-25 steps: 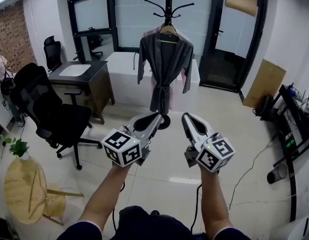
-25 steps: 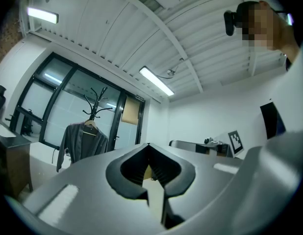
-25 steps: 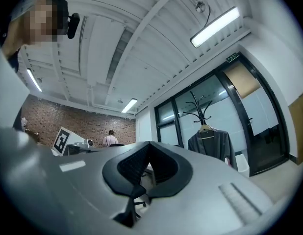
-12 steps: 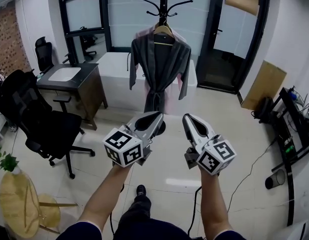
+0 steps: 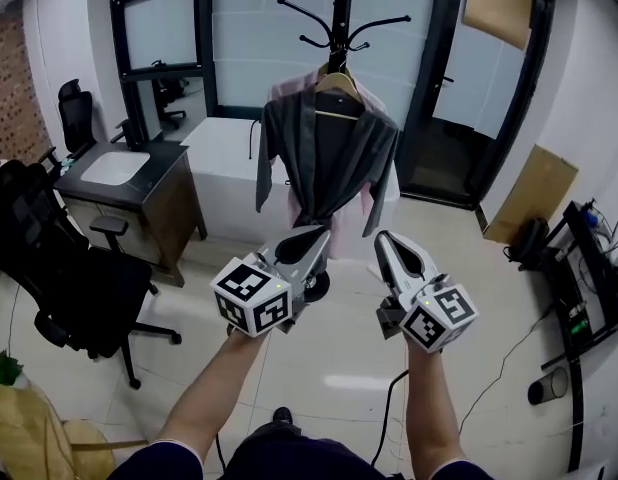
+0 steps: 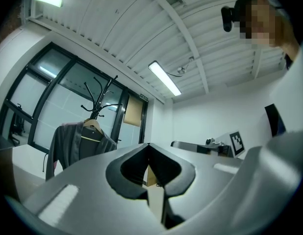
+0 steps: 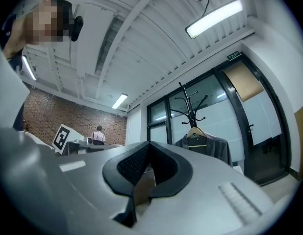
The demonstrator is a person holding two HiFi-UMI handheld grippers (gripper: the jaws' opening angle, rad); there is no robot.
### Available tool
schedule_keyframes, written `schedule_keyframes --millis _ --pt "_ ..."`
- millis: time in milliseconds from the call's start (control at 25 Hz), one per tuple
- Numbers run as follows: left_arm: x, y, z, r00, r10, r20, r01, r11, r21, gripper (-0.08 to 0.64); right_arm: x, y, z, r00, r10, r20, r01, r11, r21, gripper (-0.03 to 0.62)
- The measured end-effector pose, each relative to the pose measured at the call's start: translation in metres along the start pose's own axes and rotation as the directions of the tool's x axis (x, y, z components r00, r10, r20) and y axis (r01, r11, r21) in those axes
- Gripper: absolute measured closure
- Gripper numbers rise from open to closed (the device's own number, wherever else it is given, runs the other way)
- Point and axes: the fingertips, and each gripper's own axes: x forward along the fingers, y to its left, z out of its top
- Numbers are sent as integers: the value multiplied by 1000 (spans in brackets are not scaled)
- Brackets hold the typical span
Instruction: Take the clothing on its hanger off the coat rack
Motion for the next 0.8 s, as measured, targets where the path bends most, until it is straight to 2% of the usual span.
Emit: schedule_keyframes --millis 440,800 --pt "64 98 -7 1000 20 -17 -19 1000 20 548 95 -77 -15 1000 3 7 -4 1000 3 591" --pt "141 157 -17 997 70 -22 -68 996 57 548 154 -165 -16 998 56 32 -55 998 -26 591"
